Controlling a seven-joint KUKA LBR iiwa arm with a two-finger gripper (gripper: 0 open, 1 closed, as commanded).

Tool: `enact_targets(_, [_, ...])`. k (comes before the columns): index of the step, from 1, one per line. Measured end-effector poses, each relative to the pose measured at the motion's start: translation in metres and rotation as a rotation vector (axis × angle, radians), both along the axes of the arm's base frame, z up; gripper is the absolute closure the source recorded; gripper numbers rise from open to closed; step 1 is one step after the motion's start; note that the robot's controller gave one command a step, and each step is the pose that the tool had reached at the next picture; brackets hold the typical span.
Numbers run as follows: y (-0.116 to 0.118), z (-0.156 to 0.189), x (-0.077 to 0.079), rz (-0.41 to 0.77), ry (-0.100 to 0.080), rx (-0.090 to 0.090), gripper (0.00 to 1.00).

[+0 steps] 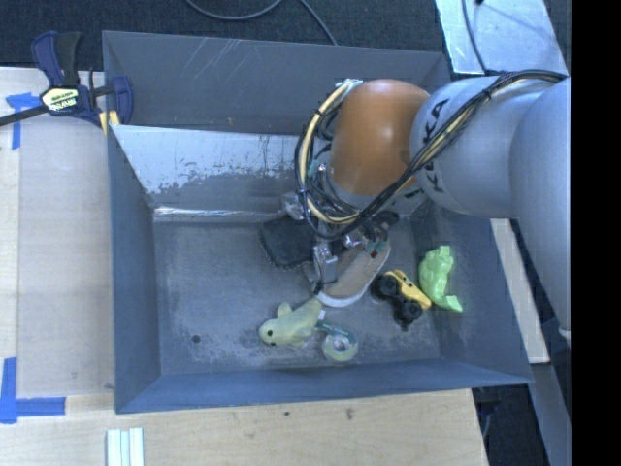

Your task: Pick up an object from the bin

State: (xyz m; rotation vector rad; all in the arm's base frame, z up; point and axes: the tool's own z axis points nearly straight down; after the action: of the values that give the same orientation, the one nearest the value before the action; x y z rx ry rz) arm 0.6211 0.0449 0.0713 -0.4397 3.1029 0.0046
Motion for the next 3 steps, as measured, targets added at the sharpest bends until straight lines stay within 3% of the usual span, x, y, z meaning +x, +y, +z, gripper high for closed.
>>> enact_targets(1, [0.0026, 0.0025, 0.0037, -0.062, -0.006, 0.000, 0.00])
enact_targets(2, [0.0067, 0.0020, 0.0026, -0.310, 0.001, 0.004, 0.00])
enact_targets(3, [0.0022, 0.0017, 0.0034, -0.063, -0.004, 0.001, 1.00])
